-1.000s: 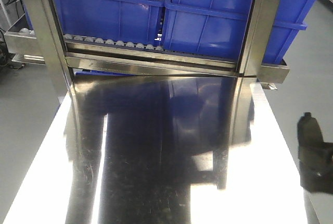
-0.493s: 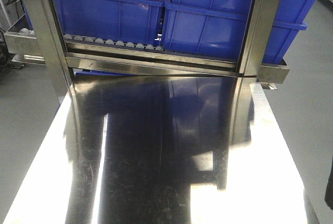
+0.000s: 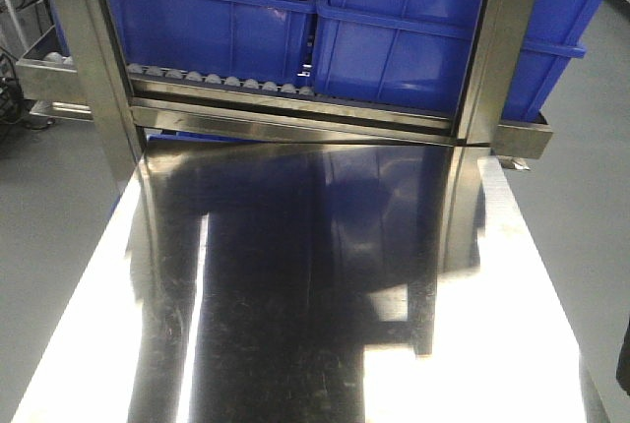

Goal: Move and align brake pads A on conveyor
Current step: 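Back the base away from the steel table and turn toward the aisle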

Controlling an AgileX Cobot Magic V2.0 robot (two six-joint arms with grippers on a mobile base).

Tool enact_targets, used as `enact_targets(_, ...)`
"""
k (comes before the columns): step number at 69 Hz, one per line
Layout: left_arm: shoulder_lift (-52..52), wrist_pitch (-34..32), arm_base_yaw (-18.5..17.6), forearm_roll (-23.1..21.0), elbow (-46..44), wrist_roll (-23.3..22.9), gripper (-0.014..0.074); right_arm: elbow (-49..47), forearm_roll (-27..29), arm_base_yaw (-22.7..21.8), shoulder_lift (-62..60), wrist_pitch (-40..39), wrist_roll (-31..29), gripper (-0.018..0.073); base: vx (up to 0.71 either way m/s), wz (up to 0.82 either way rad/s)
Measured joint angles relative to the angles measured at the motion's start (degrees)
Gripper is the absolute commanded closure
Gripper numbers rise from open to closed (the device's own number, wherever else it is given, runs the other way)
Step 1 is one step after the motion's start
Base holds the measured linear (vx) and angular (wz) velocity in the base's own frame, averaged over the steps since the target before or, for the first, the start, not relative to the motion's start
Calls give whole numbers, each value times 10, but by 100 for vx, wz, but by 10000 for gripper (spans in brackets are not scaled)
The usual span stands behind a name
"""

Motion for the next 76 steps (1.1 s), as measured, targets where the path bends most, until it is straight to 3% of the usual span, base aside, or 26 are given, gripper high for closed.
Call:
enact_targets(21, 0, -1, 0, 0, 0, 0, 603, 0, 0, 0, -2, 0, 0, 564, -8, 35)
enact_targets(76, 0, 1, 0, 0, 0, 0, 603, 0, 0, 0, -2, 0, 0, 564, -19, 74)
